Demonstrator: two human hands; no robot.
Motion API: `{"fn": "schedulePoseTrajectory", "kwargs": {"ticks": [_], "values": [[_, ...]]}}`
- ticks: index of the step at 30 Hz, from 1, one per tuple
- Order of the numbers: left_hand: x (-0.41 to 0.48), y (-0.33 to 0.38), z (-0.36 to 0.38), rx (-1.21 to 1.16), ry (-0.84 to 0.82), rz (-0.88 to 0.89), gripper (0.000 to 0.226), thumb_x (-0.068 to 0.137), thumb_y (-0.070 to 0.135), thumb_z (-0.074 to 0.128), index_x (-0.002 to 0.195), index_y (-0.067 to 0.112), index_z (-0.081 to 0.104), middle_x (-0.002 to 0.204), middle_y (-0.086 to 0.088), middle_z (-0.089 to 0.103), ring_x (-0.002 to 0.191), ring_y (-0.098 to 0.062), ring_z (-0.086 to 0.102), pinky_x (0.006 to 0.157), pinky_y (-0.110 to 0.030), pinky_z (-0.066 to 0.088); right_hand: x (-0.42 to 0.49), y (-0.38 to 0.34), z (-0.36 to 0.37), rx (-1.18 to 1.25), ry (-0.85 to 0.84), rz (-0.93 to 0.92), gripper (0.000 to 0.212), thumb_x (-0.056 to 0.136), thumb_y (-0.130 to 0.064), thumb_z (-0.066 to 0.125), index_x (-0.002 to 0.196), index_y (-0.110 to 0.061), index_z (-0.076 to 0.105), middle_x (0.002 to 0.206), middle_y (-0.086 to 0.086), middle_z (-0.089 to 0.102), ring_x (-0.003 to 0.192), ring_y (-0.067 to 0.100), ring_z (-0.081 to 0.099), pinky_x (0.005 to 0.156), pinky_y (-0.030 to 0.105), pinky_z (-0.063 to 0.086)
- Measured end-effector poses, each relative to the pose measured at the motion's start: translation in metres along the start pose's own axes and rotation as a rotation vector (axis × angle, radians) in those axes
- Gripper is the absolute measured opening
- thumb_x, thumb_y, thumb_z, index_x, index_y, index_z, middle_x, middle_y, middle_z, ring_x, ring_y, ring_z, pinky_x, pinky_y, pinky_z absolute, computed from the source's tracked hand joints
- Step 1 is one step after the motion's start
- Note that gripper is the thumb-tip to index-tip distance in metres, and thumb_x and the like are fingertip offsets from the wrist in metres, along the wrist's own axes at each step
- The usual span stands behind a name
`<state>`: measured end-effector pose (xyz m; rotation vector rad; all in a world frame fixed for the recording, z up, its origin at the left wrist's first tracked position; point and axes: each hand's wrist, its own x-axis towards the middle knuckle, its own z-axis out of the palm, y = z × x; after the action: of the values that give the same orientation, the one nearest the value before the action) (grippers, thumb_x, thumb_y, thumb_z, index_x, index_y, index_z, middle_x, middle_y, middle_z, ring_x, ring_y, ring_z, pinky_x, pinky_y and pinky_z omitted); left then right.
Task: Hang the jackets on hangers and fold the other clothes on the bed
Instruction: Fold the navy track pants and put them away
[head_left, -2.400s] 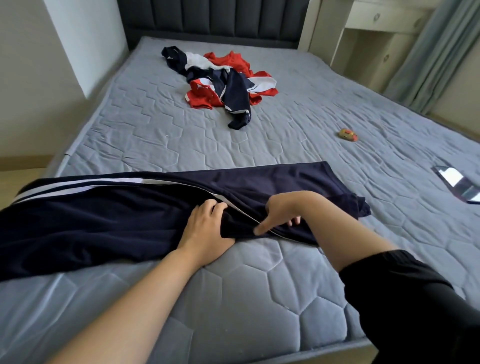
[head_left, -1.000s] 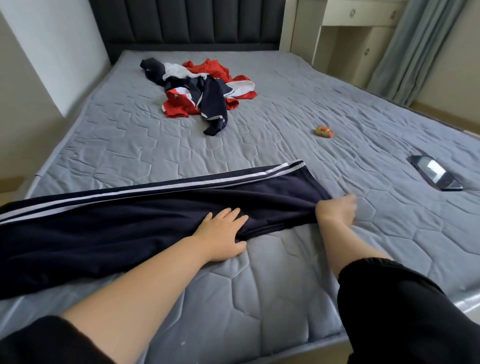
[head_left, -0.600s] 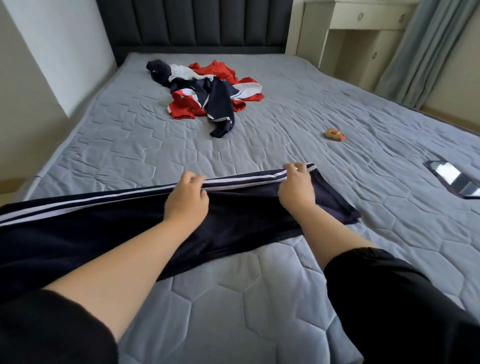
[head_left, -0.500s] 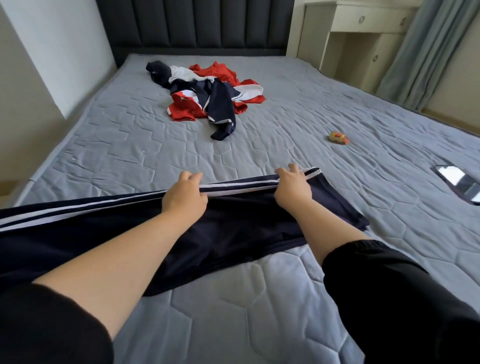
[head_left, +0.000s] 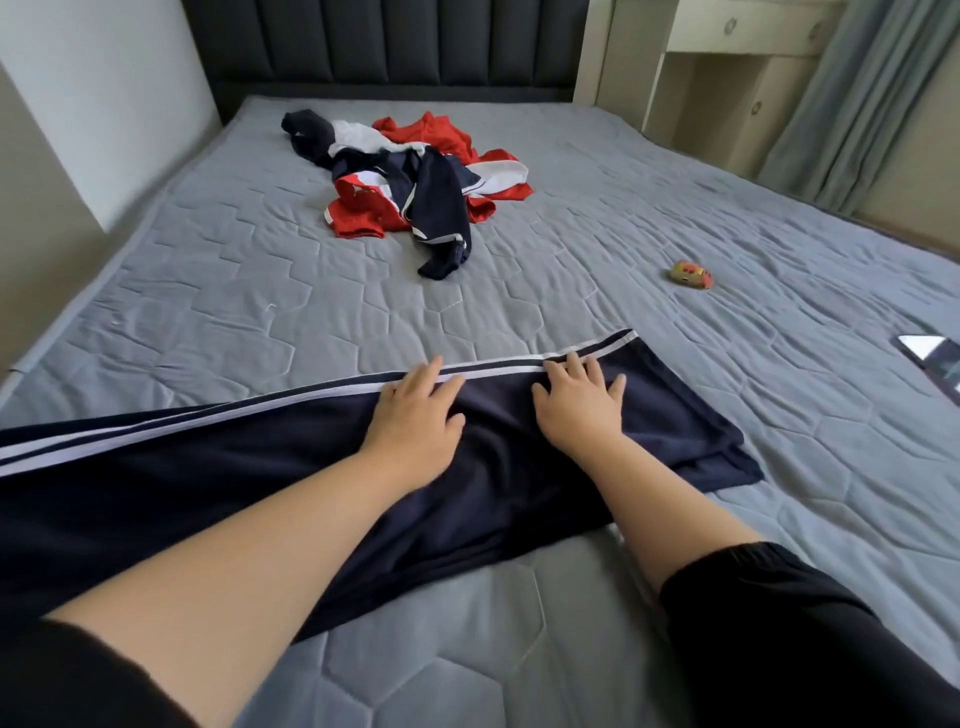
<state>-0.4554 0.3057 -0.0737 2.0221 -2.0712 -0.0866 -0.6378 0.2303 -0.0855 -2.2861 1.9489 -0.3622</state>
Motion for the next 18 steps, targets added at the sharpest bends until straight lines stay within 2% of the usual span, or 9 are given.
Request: {"fn": "schedulePoseTrajectory", "kwargs": {"ticks": [2, 4, 8, 12, 14, 15, 16, 17, 18], "values": [[-0.007, 0.009, 0.011, 0.095, -0.082, 0.034, 0.056, 0.101, 0.04, 0.03, 0.152, 0.026, 0.014, 0.161, -0.002, -0.004, 0.148, -0.02, -0.006, 0.117, -0.046, 0.005, 0.0, 0.02, -0.004, -0.032, -0.023, 0.104, 0.051, 0.099, -0.041, 0.031, 0.145, -0.019, 0.032, 0.157, 0.005, 0.019, 0.145, 0.028, 0.01, 0.113, 0.058, 0.004], [-0.012, 0.018, 0.016, 0.079, -0.141, 0.01, 0.056, 0.101, 0.045, 0.025, 0.153, 0.029, 0.009, 0.161, 0.001, -0.009, 0.147, -0.018, -0.012, 0.117, -0.049, 0.001, -0.003, 0.042, -0.013, -0.053, 0.024, 0.227, 0.053, 0.098, -0.043, 0.035, 0.141, -0.013, 0.035, 0.154, 0.009, 0.024, 0.142, 0.03, 0.017, 0.113, 0.057, 0.01], [-0.019, 0.043, 0.014, -0.008, -0.22, 0.018, 0.064, 0.097, 0.056, 0.025, 0.152, 0.032, 0.005, 0.161, 0.003, -0.01, 0.147, -0.017, -0.014, 0.116, -0.051, -0.001, -0.01, 0.074, -0.035, -0.013, 0.105, 0.402, 0.054, 0.096, -0.043, 0.042, 0.134, -0.004, 0.04, 0.142, 0.015, 0.041, 0.132, 0.033, 0.034, 0.106, 0.048, 0.028], [-0.034, 0.085, 0.01, -0.03, -0.289, 0.218, 0.077, 0.087, 0.065, 0.042, 0.151, 0.035, 0.011, 0.161, 0.007, -0.005, 0.147, -0.014, -0.011, 0.117, -0.052, 0.001, -0.01, 0.097, -0.046, 0.014, 0.108, 0.468, 0.047, 0.095, -0.04, 0.047, 0.123, -0.004, 0.053, 0.131, 0.017, 0.053, 0.124, 0.036, 0.045, 0.098, 0.042, 0.038], [-0.036, 0.099, 0.016, 0.07, -0.212, 0.32, 0.069, 0.088, 0.058, 0.048, 0.148, 0.029, 0.028, 0.16, 0.003, 0.01, 0.147, -0.016, 0.004, 0.117, -0.05, 0.012, -0.01, 0.106, -0.048, 0.073, 0.114, 0.493, 0.036, 0.092, -0.036, 0.05, 0.11, -0.006, 0.06, 0.118, 0.017, 0.061, 0.112, 0.037, 0.054, 0.091, 0.04, 0.042], [-0.037, 0.103, 0.018, 0.054, -0.153, 0.35, 0.059, 0.089, 0.052, 0.049, 0.142, 0.024, 0.042, 0.156, 0.0, 0.025, 0.144, -0.02, 0.019, 0.114, -0.047, 0.022, -0.01, 0.11, -0.048, 0.112, 0.133, 0.496, 0.032, 0.091, -0.034, 0.052, 0.104, -0.007, 0.063, 0.112, 0.017, 0.064, 0.106, 0.037, 0.057, 0.088, 0.039, 0.044], [-0.037, 0.106, 0.018, 0.016, -0.083, 0.381, 0.05, 0.088, 0.047, 0.049, 0.128, 0.019, 0.058, 0.144, -0.004, 0.044, 0.134, -0.024, 0.038, 0.106, -0.045, 0.036, -0.011, 0.113, -0.048, 0.148, 0.159, 0.49, 0.027, 0.09, -0.032, 0.055, 0.098, -0.007, 0.064, 0.107, 0.016, 0.065, 0.101, 0.037, 0.059, 0.084, 0.037, 0.045], [-0.036, 0.107, 0.018, -0.018, -0.013, 0.416, 0.042, 0.083, 0.044, 0.05, 0.107, 0.015, 0.07, 0.123, -0.006, 0.06, 0.114, -0.027, 0.056, 0.088, -0.041, 0.05, -0.012, 0.115, -0.049, 0.18, 0.186, 0.476, 0.025, 0.09, -0.03, 0.057, 0.094, -0.008, 0.066, 0.103, 0.015, 0.066, 0.098, 0.036, 0.059, 0.08, 0.036, 0.045], [-0.036, 0.109, 0.018, -0.027, 0.042, 0.45, 0.037, 0.077, 0.043, 0.053, 0.087, 0.014, 0.073, 0.1, -0.003, 0.067, 0.092, -0.025, 0.063, 0.068, -0.033, 0.055, -0.012, 0.117, -0.05, 0.21, 0.21, 0.462, 0.023, 0.09, -0.029, 0.058, 0.092, -0.008, 0.067, 0.102, 0.013, 0.066, 0.096, 0.035, 0.06, 0.077, 0.034, 0.045]]}}
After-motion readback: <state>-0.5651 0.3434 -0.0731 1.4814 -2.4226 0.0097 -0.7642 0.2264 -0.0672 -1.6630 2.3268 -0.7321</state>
